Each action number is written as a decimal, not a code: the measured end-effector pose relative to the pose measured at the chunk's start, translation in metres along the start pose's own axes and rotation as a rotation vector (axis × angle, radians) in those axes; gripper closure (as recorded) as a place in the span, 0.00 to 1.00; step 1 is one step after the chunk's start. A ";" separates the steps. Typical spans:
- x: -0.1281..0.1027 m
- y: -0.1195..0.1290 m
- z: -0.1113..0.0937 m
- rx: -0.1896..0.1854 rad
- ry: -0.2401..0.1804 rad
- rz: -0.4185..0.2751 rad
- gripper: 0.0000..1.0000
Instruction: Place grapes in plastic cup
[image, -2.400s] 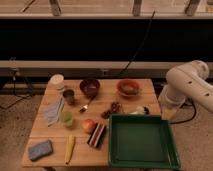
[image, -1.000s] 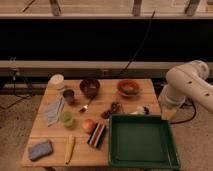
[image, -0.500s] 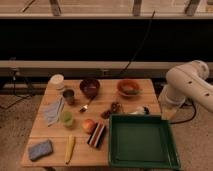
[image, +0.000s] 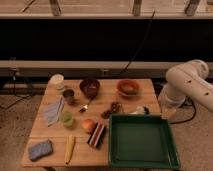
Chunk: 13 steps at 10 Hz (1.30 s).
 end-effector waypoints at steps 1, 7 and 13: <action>-0.010 -0.008 0.009 -0.033 -0.036 -0.030 0.35; -0.131 -0.063 0.081 -0.138 -0.184 -0.256 0.35; -0.211 -0.106 0.124 -0.069 -0.271 -0.468 0.35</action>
